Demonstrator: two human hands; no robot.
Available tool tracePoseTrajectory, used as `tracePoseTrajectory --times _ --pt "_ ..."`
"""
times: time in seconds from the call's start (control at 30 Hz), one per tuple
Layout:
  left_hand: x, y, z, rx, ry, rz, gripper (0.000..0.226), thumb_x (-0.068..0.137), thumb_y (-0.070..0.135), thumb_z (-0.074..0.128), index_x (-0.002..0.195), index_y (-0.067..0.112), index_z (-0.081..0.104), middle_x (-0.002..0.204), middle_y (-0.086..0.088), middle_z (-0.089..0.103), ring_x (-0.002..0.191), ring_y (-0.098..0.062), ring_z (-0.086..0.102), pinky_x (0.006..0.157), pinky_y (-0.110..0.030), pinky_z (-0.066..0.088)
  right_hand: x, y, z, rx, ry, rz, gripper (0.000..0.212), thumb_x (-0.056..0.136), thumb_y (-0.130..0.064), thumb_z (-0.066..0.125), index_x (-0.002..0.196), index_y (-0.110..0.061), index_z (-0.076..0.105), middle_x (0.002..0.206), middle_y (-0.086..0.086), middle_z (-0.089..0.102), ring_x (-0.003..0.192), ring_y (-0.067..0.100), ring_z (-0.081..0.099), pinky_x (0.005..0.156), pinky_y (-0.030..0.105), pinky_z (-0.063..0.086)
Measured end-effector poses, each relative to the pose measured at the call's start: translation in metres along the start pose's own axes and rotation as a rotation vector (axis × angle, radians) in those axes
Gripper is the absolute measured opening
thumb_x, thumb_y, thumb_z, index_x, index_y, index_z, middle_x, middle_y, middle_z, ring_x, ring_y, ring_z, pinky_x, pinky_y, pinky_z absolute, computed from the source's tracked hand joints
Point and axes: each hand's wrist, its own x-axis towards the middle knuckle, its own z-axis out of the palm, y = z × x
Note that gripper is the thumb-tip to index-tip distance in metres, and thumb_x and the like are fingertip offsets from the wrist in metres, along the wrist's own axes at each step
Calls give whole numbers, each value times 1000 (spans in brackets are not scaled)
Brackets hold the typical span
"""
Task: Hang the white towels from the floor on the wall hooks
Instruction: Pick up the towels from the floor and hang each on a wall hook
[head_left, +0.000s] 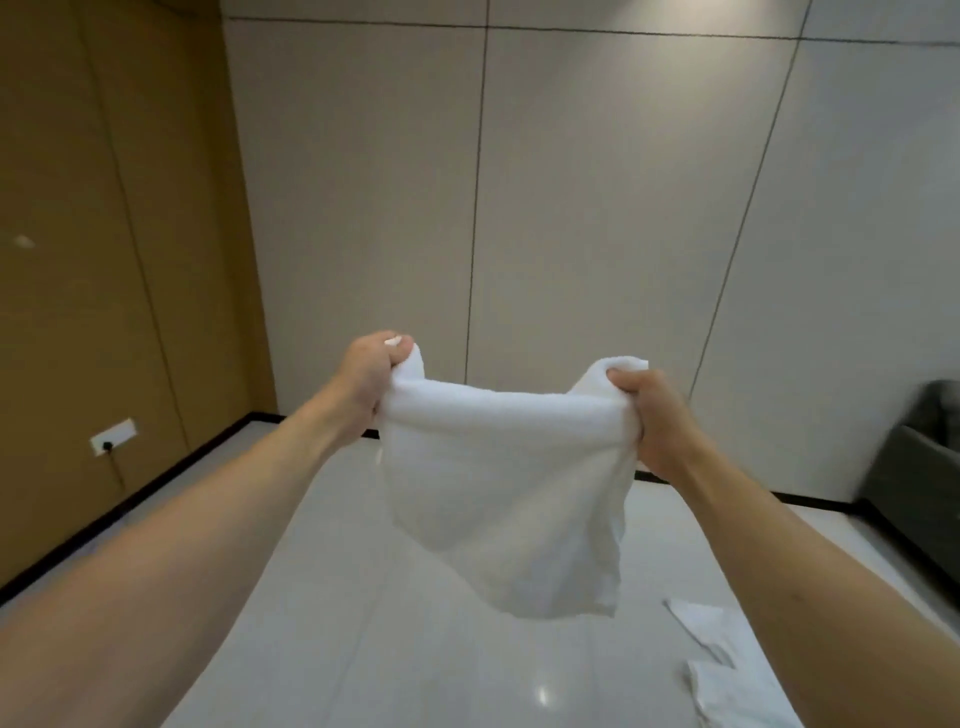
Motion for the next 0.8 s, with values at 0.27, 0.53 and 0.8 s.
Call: tracePoseTrajectory --times 0.27,0.53,0.8 --pt "36 -17 -182 886 -503 -297 79 64 86 62 94 14 74 90 3 73 82 -14 66 81 -29 50 53 17 256 -18 -439 37 25 69 -24 65 88 -8 63 78 12 58 68 27 57 61 30 44" --pt "97 -65 -310 736 -446 -554 51 61 63 85 94 25 77 102 2 76 97 -19 72 92 -37 57 104 47 462 -21 -976 22 13 70 -23 62 75 -12 63 75 11 59 69 24 61 65 34 49" --pt "209 -73 -448 500 271 -306 66 41 67 89 89 24 79 94 3 76 80 -8 70 65 -20 53 229 65 619 65 -1006 136 46 67 -27 64 109 -11 63 90 11 69 80 26 70 66 38 56"
